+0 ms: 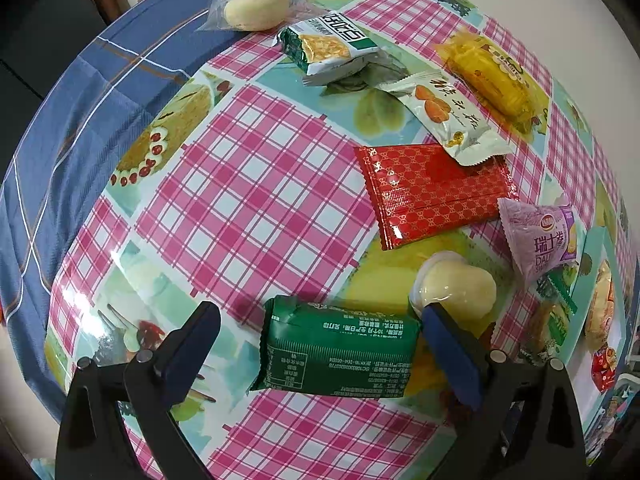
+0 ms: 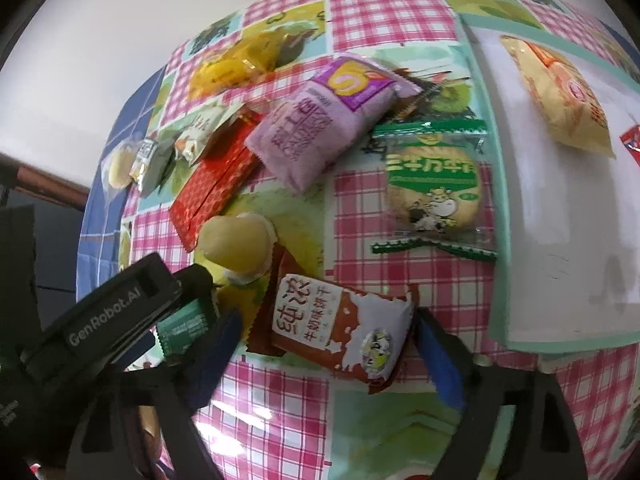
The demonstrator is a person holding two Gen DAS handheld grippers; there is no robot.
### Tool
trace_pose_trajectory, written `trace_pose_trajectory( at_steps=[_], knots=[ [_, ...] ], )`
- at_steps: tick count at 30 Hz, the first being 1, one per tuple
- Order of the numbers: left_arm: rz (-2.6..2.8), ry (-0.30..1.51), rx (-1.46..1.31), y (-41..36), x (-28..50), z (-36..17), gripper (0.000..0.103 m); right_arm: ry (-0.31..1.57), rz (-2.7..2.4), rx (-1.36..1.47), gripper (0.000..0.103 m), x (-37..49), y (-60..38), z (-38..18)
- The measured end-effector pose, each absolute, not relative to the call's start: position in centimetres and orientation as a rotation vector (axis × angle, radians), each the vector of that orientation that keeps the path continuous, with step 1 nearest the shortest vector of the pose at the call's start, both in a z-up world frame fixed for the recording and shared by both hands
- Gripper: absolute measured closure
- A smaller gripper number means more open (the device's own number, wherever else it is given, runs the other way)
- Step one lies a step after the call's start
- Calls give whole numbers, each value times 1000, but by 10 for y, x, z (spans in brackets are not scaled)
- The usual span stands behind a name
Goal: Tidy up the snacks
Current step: 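Position the left tool at the green pack while the right tool reaches the milk biscuit pack, then grasp the green pack with the left tool while the right grasps the brown-and-white milk biscuit pack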
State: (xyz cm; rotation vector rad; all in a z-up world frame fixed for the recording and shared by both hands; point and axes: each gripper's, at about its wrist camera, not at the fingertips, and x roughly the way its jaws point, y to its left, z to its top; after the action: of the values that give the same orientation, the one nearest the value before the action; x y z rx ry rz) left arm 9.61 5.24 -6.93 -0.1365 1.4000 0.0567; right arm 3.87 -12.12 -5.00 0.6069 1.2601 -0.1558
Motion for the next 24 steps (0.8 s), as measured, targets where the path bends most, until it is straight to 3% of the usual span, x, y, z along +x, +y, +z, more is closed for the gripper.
trace_pose_trajectory(
  at_steps=[18,24],
  knots=[
    [32,1417,-100,42,94,-73,2,1275,-215,441,8,42,-115,-51],
    [42,1414,-86,39,92,-72,2,1276,-215,421,12,38,-119,-47]
  ],
)
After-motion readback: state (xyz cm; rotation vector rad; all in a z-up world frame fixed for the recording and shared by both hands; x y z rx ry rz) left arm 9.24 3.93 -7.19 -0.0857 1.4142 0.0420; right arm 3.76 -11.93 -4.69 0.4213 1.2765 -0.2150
